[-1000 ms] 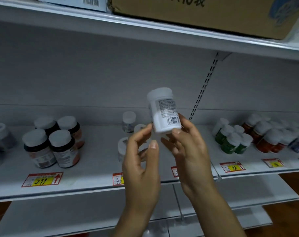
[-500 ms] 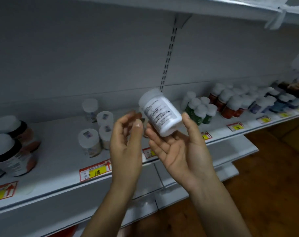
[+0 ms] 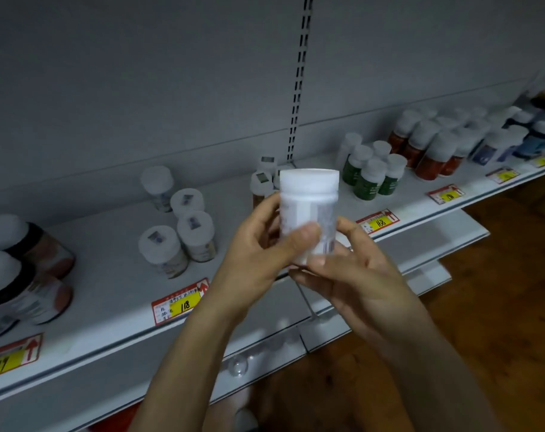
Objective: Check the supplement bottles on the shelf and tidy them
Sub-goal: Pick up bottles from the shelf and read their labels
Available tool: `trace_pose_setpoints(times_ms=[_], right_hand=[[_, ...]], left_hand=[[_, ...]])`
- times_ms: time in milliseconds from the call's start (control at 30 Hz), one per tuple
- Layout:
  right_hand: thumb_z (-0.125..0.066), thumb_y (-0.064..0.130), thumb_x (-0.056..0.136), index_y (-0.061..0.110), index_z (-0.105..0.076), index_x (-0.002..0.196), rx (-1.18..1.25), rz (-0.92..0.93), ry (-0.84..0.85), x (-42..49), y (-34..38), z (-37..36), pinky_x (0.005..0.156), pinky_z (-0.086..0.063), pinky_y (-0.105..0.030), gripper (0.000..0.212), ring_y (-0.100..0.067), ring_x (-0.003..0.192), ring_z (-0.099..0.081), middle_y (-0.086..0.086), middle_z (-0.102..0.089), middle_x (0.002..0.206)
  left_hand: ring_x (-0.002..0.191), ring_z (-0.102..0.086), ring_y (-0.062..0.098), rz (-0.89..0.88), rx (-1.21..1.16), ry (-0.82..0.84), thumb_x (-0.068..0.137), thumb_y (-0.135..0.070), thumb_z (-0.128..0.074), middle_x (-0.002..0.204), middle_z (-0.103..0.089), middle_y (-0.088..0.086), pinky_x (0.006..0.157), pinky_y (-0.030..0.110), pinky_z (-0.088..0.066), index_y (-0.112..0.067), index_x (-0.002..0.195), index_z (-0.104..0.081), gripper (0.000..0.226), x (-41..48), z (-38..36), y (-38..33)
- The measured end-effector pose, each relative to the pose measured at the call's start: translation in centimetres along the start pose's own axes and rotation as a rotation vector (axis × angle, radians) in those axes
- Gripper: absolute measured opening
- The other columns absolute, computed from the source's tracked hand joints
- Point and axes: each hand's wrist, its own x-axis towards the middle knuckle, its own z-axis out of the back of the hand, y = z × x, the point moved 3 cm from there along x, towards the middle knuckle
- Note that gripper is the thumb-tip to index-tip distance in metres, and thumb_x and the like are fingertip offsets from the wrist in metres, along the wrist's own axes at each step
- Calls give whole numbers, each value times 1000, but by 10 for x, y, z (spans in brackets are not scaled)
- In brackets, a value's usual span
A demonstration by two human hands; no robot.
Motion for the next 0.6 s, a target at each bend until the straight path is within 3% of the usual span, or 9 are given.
trace_pose_setpoints(times_ms=[67, 133, 233, 300, 400, 500, 600], right_hand=[[-68, -1, 69, 17, -47, 127, -175, 103, -29, 0, -1, 8, 90, -55, -35, 65, -24, 109, -66, -8, -69, 117], [-69, -3, 70, 20, -49, 125, -256, 178, -47, 0, 1, 12, 86, -55, -29, 63, -20, 110, -65, -5, -66, 122], [-63, -15, 81, 25, -53, 120, -350, 272, -120, -4, 9, 23, 84, -53, -24, 57, -12, 111, -64, 0, -62, 125], [-52, -18, 87, 26, -57, 113, -384, 325, -219, -12, 19, 38, 83, -53, -21, 50, -5, 108, -64, 9, -67, 114], [-54, 15, 86, 22, -64, 107, -246, 293, -363, -33, 40, 74, 83, -58, -32, 24, -11, 105, -66, 8, -71, 108], [-60, 50, 76, 27, -60, 123, -248, 234, -348, -64, 62, 113, 89, -54, -42, 53, -20, 113, -63, 2, -67, 120], [-69, 42, 71, 25, -62, 120, -244, 243, -382, -101, 87, 153, 79, -56, -32, 53, -20, 106, -66, -3, -68, 116]], left_hand=[[116, -60, 8, -106, 198, 77, 71, -29, -77, 122, -65, -11, 99, 31, -48, -27, 126, -53, 60, 1, 5, -5], [123, -54, 7, -180, 313, 114, 71, -29, -80, 128, -61, -14, 106, 33, -42, -31, 129, -51, 65, 3, 5, -8], [123, -53, 5, -243, 377, 153, 71, -22, -83, 127, -60, -18, 102, 25, -44, -31, 128, -51, 65, 11, -10, -7], [120, -54, 2, -257, 367, 179, 71, -19, -81, 124, -59, -22, 96, 17, -44, -35, 125, -51, 64, 16, -30, -4], [119, -55, 6, -282, 382, 233, 72, -17, -81, 123, -60, -23, 95, 21, -46, -41, 121, -51, 63, 25, -70, 1], [119, -56, 13, -315, 433, 371, 74, -15, -81, 125, -60, -16, 97, 35, -48, -29, 125, -55, 59, 31, -126, 0], [124, -53, 12, -334, 462, 530, 73, -23, -82, 130, -57, -16, 101, 39, -46, -29, 129, -53, 63, 36, -192, 4]])
